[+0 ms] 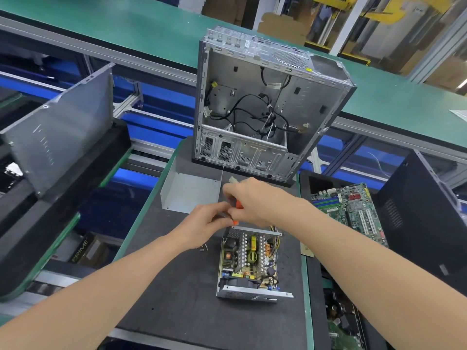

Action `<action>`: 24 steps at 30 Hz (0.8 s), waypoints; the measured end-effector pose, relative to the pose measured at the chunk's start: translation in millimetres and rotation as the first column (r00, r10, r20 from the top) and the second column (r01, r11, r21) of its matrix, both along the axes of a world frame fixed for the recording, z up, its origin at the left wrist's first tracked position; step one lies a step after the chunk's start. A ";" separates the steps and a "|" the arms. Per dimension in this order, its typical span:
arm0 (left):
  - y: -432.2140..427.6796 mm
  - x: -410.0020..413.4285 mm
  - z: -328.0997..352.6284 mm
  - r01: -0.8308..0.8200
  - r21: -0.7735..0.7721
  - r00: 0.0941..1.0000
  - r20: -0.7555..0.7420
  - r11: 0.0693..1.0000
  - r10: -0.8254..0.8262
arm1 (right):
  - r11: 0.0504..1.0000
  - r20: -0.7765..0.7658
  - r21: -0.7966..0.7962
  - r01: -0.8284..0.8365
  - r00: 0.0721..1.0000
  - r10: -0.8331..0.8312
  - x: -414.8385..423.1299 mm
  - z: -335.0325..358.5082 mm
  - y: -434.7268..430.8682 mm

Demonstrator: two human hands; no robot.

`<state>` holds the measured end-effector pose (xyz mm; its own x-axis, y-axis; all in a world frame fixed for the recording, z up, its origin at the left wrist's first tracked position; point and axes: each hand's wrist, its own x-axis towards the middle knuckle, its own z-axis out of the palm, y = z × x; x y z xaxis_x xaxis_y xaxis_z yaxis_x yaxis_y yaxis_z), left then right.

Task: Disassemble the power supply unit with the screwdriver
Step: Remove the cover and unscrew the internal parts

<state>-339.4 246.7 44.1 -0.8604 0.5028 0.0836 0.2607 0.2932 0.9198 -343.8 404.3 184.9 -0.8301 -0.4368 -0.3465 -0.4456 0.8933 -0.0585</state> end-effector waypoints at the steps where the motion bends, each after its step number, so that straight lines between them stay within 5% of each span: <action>1: 0.1 -0.5 0.1 -0.010 -0.003 1.000 -0.003 1.000 0.010 | 0.997 0.026 0.008 -0.079 0.997 0.079 -2.1 0.7 3.5; 4: 0.2 -0.2 -0.9 -0.030 -0.005 0.999 -0.014 1.000 0.030 | 0.971 0.047 -0.007 -0.237 0.970 0.237 -4.1 0.0 9.4; 8: 1.3 -0.6 -4.4 -0.044 -0.047 0.999 -0.010 0.998 0.044 | 0.974 0.034 -0.018 -0.224 0.974 0.224 -1.7 -2.0 8.8; 15: 1.1 -0.9 -3.0 -0.030 -0.041 1.000 0.000 0.999 0.030 | 0.982 -0.340 0.049 0.183 0.928 -0.156 8.2 -12.9 -6.8; 19: 0.1 -0.9 -3.4 -0.018 0.010 1.000 0.021 1.000 0.017 | 0.987 -0.156 0.004 0.160 0.975 -0.158 3.0 -12.5 -8.6; 24: -1.4 -1.5 -5.0 -0.027 -0.010 0.999 0.019 1.000 0.027 | 0.990 0.038 -0.009 -0.142 0.989 0.142 -4.3 -2.1 2.9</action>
